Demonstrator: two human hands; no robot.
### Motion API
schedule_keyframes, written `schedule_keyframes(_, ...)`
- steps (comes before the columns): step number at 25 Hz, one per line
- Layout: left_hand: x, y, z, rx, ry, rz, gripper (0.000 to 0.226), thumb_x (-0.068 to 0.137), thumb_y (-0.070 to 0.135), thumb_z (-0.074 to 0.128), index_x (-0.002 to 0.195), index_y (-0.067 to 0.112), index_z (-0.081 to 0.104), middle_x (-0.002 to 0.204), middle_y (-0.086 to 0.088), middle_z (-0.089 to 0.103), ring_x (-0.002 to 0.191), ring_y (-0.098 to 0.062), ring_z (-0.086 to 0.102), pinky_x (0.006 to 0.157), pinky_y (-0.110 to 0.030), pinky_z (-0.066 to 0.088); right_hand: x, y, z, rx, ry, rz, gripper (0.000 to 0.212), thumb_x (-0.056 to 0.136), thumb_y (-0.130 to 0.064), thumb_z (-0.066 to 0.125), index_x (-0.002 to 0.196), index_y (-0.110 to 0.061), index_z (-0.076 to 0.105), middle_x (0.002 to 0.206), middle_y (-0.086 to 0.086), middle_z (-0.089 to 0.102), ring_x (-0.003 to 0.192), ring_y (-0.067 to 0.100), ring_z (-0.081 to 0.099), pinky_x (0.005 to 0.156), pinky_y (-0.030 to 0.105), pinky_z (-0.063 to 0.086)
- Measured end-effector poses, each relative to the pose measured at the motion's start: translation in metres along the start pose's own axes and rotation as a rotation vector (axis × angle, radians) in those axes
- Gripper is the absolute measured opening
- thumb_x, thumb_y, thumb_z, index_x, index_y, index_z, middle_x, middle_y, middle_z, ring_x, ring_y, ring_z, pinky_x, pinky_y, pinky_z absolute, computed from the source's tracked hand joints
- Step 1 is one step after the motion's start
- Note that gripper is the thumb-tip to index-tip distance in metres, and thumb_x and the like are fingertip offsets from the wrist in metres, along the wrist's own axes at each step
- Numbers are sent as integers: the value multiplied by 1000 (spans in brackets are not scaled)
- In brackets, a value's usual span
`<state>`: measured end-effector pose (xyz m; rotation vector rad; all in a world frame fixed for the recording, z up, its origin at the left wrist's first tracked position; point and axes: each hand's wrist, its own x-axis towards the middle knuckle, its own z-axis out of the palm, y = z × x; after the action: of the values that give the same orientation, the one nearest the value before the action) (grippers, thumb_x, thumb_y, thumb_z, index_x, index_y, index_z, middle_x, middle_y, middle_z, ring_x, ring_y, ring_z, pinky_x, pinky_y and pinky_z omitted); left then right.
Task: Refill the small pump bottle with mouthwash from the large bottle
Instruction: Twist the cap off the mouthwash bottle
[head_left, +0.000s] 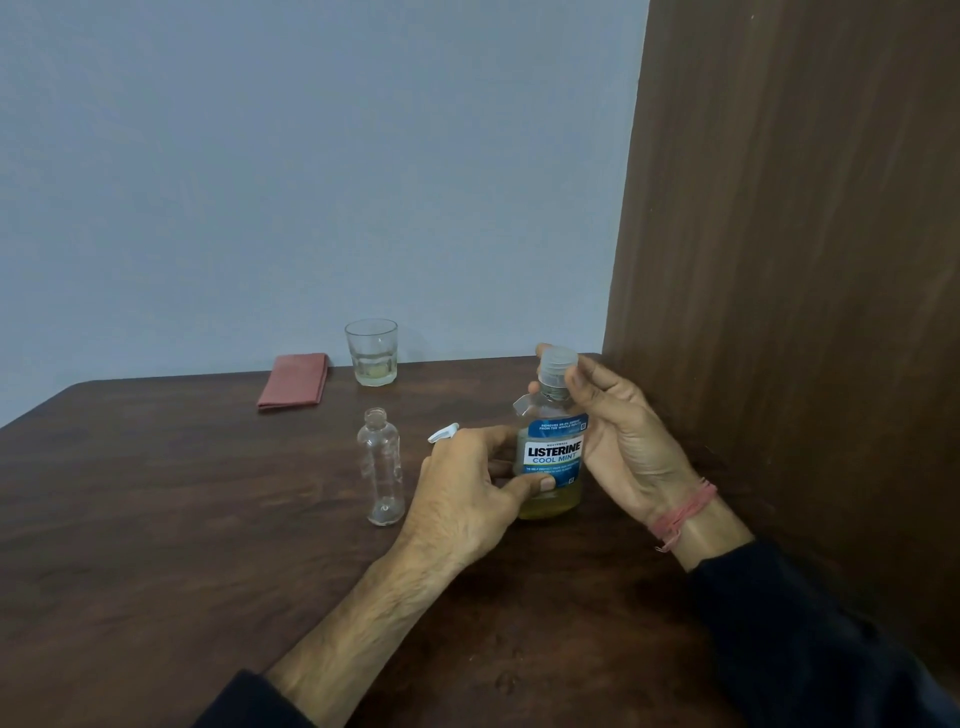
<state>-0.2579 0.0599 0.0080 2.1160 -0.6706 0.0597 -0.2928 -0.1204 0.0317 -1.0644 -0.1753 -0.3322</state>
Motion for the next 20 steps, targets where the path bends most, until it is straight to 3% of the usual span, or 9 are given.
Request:
schedule_keyframes(3,0,0,0,2,-6,-11,56,95,38,93,147,31,75,133,13,84,123,-1,77,109,-27,64,-2,-2,1,-9,-4,-25,41,93,-15,65,134,-15,71,120,7,76,106,18,76,87,32,64)
schedule_keyframes(8,1,-1,1,0,-10,-21,60,95,38,92,151,31,72,138,12,82,128,-3,76,114,-35,63,-4,-5,1,2,-12,10,32,102,-21,57,132,-14,65,124,14,77,109,24,76,90,36,64)
schedule_keyframes(13,1,-1,0,-5,-14,-8,59,96,37,92,150,31,72,138,13,82,128,-1,75,112,-28,62,-4,-6,2,-66,-44,-30,33,104,-21,53,136,-19,64,121,14,75,109,23,76,89,37,63)
schedule_keyframes(17,1,-2,1,-16,-2,-7,55,94,37,93,146,31,75,133,13,84,123,0,77,112,-32,64,-4,-8,3,-60,-43,-29,28,104,-23,62,128,-21,75,125,13,74,115,21,73,95,37,63)
schedule_keyframes(20,1,-1,1,-19,2,-10,55,94,36,93,145,30,76,131,12,85,120,0,78,109,-26,64,-6,-6,4,-131,-40,-92,38,94,-8,74,131,-19,73,120,4,75,112,16,73,92,32,62)
